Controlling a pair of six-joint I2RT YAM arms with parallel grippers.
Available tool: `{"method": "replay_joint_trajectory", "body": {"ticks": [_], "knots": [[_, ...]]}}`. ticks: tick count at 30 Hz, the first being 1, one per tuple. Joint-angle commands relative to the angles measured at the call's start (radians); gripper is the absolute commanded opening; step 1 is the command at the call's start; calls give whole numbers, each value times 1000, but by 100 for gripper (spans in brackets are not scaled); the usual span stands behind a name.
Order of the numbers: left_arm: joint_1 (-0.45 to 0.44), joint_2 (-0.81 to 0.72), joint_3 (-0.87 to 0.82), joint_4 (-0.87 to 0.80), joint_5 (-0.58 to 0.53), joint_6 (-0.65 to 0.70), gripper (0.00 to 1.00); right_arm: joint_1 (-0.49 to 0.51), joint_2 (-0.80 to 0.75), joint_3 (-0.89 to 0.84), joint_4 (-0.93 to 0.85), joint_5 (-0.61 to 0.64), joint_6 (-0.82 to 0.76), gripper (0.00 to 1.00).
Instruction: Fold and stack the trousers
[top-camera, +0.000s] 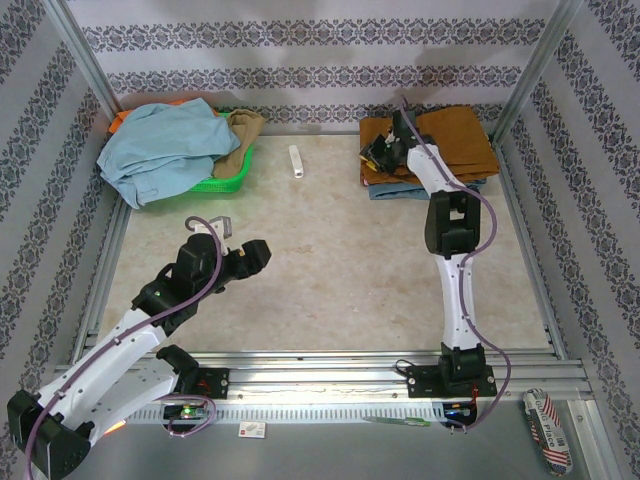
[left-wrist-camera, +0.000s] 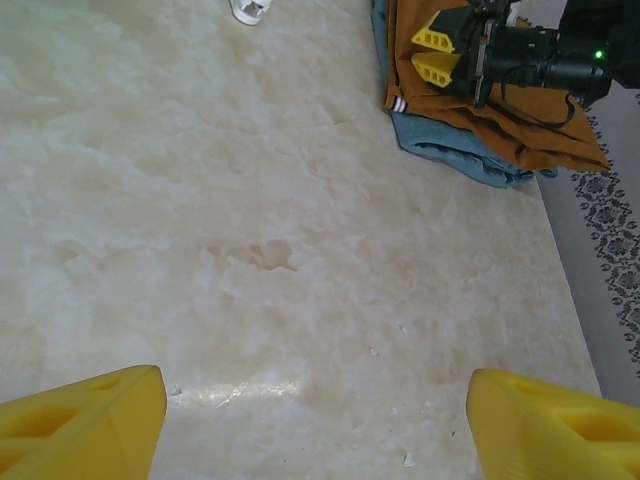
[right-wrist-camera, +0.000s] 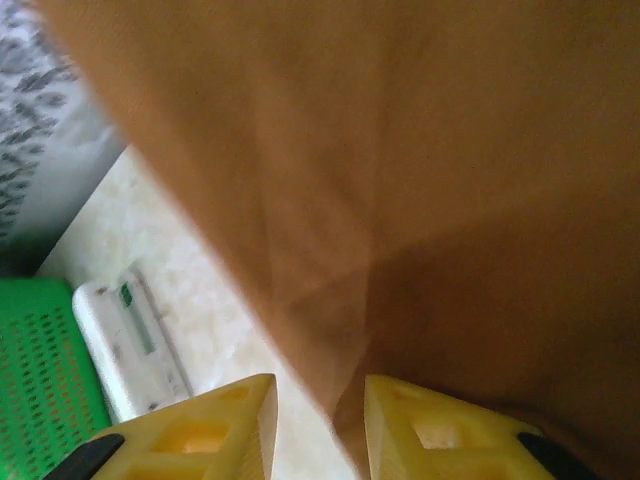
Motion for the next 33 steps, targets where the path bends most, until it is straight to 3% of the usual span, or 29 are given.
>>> {"method": "replay_joint_trajectory", "body": {"ticks": [1, 8, 14, 24, 27, 33], "knots": [[12, 15, 43, -24, -4, 3, 79, -31, 97, 136, -253, 27, -46, 30], [12, 43, 51, 5, 16, -10, 79, -114, -10, -73, -167, 51, -17, 27], [12, 71, 55, 26, 32, -10, 79, -154, -9, -88, -143, 30, -18, 27], [12, 60, 53, 25, 40, -16, 79, -119, 10, -12, -107, -80, -20, 30], [12, 52, 85, -22, 53, 26, 79, -113, -71, -75, -94, -88, -36, 30], [12, 65, 339, -267, -59, 220, 85, -113, -445, -505, 187, -109, 7, 43]]}}
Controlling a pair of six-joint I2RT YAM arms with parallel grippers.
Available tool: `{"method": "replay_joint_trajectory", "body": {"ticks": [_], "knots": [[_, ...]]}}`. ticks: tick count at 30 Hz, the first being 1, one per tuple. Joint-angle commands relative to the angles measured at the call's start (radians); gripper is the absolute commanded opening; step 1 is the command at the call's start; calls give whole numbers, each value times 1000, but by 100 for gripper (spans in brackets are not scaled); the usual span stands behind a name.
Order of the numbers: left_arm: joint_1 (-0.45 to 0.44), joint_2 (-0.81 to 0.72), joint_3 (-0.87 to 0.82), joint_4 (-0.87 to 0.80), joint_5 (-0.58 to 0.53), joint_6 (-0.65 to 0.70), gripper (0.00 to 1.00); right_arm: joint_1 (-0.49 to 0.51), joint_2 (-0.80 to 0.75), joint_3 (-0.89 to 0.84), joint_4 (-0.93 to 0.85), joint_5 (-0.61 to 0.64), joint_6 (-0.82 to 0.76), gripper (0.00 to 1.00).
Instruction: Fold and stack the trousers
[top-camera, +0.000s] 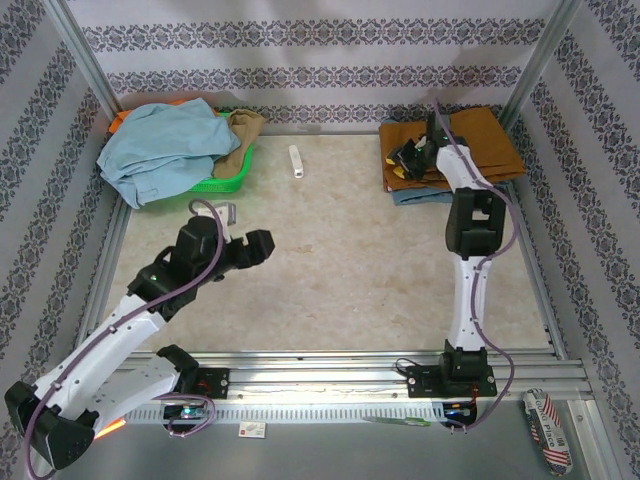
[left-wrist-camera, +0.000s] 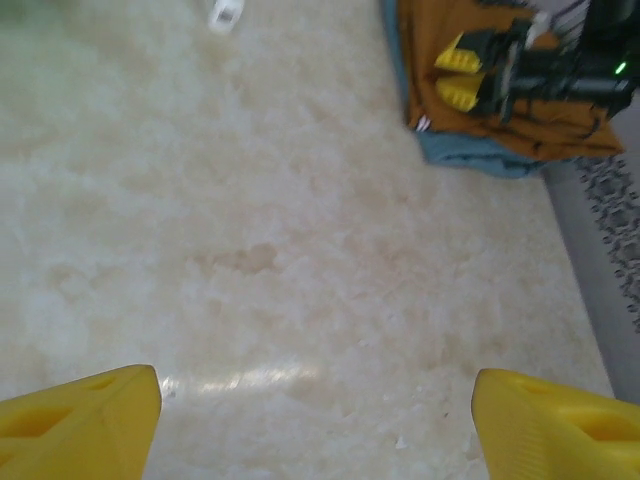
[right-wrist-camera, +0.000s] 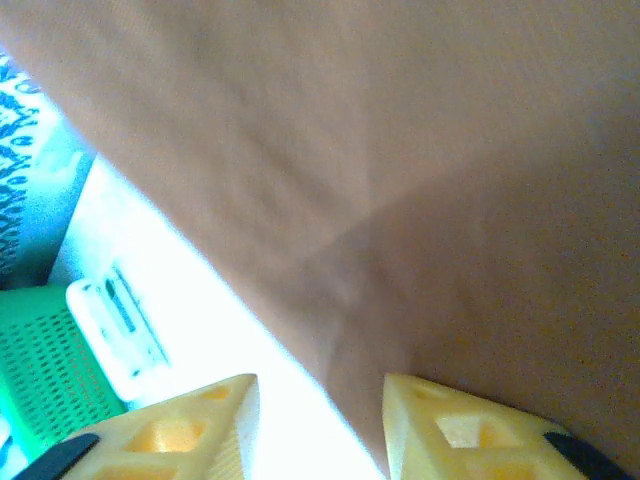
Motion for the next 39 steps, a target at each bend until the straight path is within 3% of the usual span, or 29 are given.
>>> {"method": "replay_joint_trajectory", "body": {"ticks": [1, 2, 4, 6, 7, 8, 12, 14, 16, 18, 22, 23, 25, 28, 31, 33, 37, 39], "knots": [[12, -18, 131, -121, -90, 136, 92, 10, -249, -192, 179, -21, 23, 46], [12, -18, 153, -129, -111, 150, 100, 15, -306, -243, 206, -28, 21, 50], [11, -23, 183, -131, -164, 163, 100, 35, -430, -356, 253, -30, 2, 57], [10, -22, 192, -127, -213, 170, 100, 71, -551, -484, 320, -30, -35, 70], [10, -20, 194, -127, -246, 169, 100, 93, -628, -555, 352, -24, -59, 80], [11, -16, 195, -131, -284, 166, 100, 118, -697, -625, 391, -20, -91, 97], [9, -1, 158, -91, -423, 196, 100, 260, -1071, -929, 456, 161, -265, 98], [10, -8, 81, 5, -504, 210, 100, 383, -1250, -1064, 487, 399, -373, 98], [11, -13, -36, 173, -554, 277, 100, 487, -1370, -1204, 601, 575, -434, 98], [11, -18, -188, 419, -565, 434, 100, 548, -1426, -1334, 728, 765, -517, 98], [11, 41, -559, 1102, -725, 768, 100, 511, -1444, -1481, 833, 1013, -701, 98], [14, 82, -618, 1247, -765, 839, 100, 456, -1445, -1515, 854, 973, -737, 98], [41, 167, -662, 1377, -798, 936, 100, 312, -1453, -1590, 902, 744, -804, 98], [117, 308, -662, 1422, -850, 914, 100, 169, -1437, -1715, 1081, 711, -740, 98], [229, 436, -702, 1535, -766, 792, 100, 100, -1366, -1800, 1260, 750, -716, 98], [271, 486, -708, 1614, -679, 790, 100, 52, -1301, -1806, 1302, 681, -676, 98], [379, 542, -619, 1497, -547, 716, 100, 21, -1114, -1787, 1443, 600, -714, 98], [467, 582, -580, 1433, -385, 630, 100, 3, -1029, -1780, 1522, 581, -722, 98]]}}
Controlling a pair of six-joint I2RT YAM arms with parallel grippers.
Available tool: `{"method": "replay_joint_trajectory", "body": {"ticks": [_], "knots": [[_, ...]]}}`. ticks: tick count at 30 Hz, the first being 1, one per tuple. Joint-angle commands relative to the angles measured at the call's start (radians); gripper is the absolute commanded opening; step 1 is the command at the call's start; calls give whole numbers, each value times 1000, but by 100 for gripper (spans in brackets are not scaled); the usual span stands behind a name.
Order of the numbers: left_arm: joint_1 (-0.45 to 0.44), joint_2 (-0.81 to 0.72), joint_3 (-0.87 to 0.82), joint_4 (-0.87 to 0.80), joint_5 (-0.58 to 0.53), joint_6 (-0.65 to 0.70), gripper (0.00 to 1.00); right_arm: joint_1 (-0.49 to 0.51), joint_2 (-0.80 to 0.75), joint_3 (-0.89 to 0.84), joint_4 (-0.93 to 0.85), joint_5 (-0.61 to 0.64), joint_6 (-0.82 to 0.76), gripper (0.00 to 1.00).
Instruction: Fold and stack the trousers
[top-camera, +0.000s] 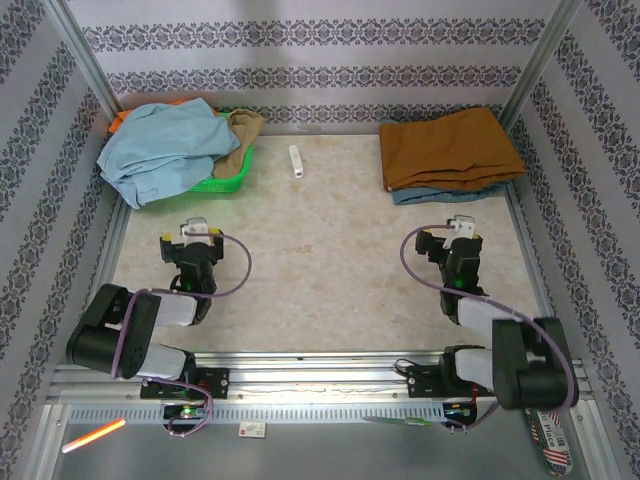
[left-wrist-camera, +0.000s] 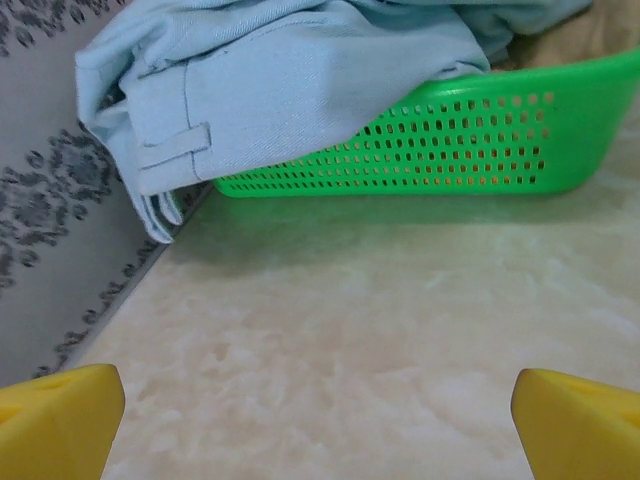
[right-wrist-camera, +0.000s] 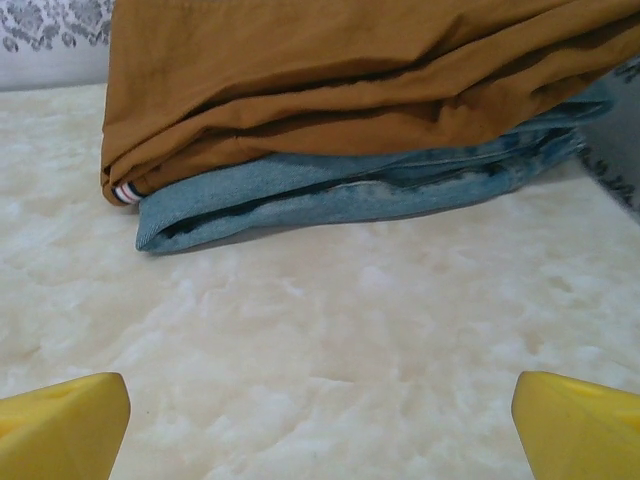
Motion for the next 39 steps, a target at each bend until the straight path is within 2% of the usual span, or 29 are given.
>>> {"method": "replay_joint_trajectory", "body": {"ticks": [1, 2, 3, 4, 5, 7, 9, 10, 11, 13, 15, 23, 39], "knots": [[110, 84, 73, 25, 233, -130, 100, -32, 127, 18, 243, -83, -5, 98], [120, 104, 103, -7, 268, -123, 100, -52, 165, 24, 263, -111, 12, 98], [126, 86, 149, -144, 300, -136, 100, -61, 202, 28, 293, -132, 19, 98], [138, 108, 187, -190, 355, -130, 100, -58, 224, 35, 306, -150, 8, 98], [140, 136, 188, -134, 381, -107, 100, -54, 252, 54, 290, -145, 7, 98], [148, 116, 189, -183, 397, -123, 100, -39, 274, 86, 279, -157, -13, 98], [148, 137, 152, -103, 426, -115, 100, -20, 251, 111, 173, -121, -28, 98], [148, 177, 113, 37, 436, -98, 100, -5, 261, 111, 180, -86, -35, 98], [147, 184, 83, 95, 436, -96, 100, 6, 267, 133, 181, -70, -43, 98], [147, 149, 61, 74, 374, -132, 100, 14, 256, 147, 151, -58, -54, 98], [148, 183, 49, 160, 368, -123, 100, 23, 261, 154, 146, -51, -65, 98], [145, 168, 120, -3, 435, -103, 100, 44, 260, 148, 151, -24, -83, 98], [145, 171, 130, -15, 460, -90, 100, 55, 261, 144, 160, -10, -91, 98]]}}
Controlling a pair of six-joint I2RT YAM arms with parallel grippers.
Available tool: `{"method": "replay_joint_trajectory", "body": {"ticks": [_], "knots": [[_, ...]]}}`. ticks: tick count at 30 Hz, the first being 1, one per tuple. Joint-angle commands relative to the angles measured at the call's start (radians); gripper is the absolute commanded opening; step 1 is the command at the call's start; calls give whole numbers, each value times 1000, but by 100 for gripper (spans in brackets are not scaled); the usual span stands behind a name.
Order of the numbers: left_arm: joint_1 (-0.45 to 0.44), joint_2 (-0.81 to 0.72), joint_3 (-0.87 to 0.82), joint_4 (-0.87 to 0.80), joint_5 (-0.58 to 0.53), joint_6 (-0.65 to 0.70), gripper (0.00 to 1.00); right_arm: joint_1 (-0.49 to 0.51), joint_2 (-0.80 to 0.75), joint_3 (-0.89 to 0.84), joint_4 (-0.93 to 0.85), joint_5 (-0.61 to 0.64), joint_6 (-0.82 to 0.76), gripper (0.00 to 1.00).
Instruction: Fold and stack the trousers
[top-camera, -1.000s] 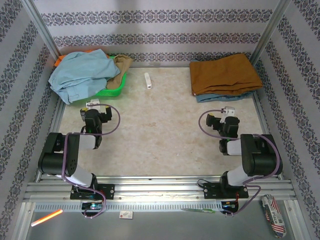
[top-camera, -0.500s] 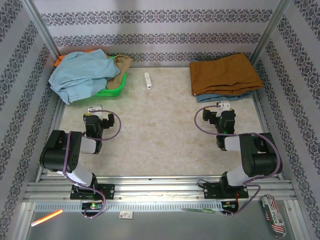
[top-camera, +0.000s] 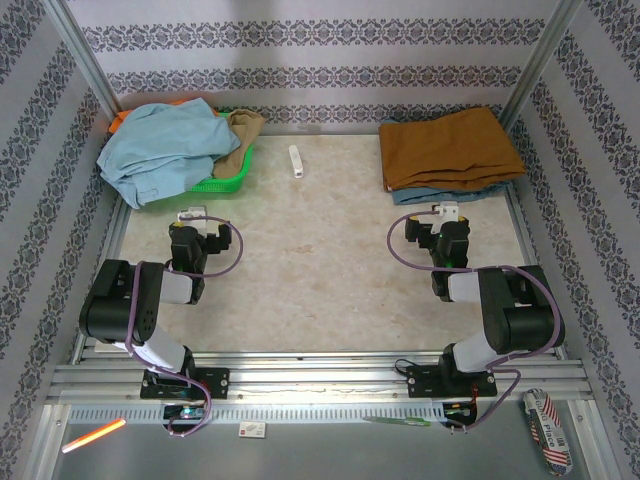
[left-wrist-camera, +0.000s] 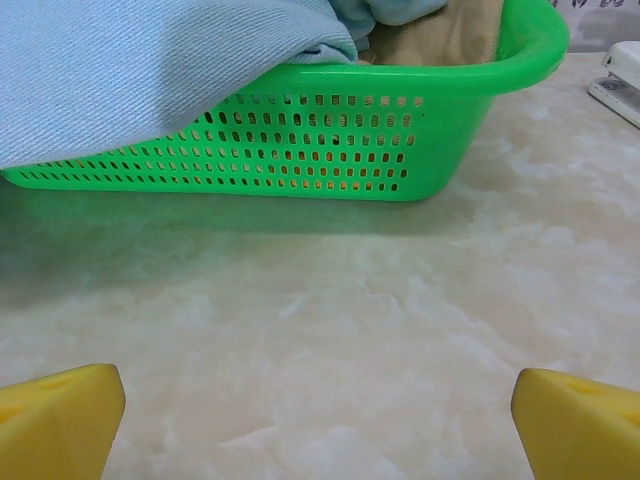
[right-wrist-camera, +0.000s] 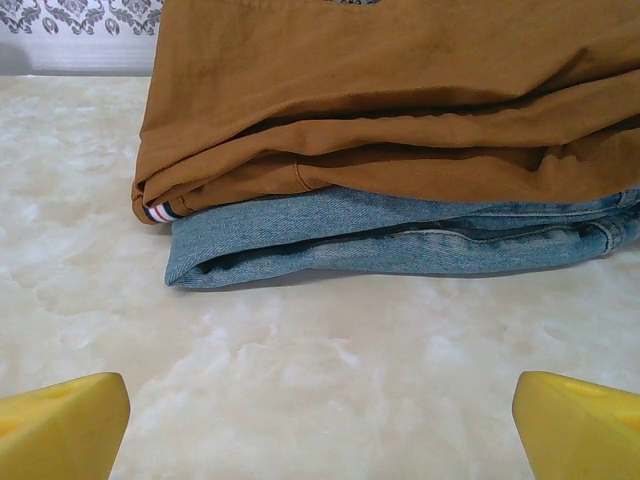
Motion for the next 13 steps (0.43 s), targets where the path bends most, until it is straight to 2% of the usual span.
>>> {"method": "replay_joint_trajectory", "body": {"ticks": [1, 13], "knots": [[7, 1, 15, -15, 13, 6, 100, 12, -7, 5, 16, 16, -13, 98], [8, 1, 16, -16, 15, 7, 100, 12, -6, 5, 15, 16, -12, 98]]}}
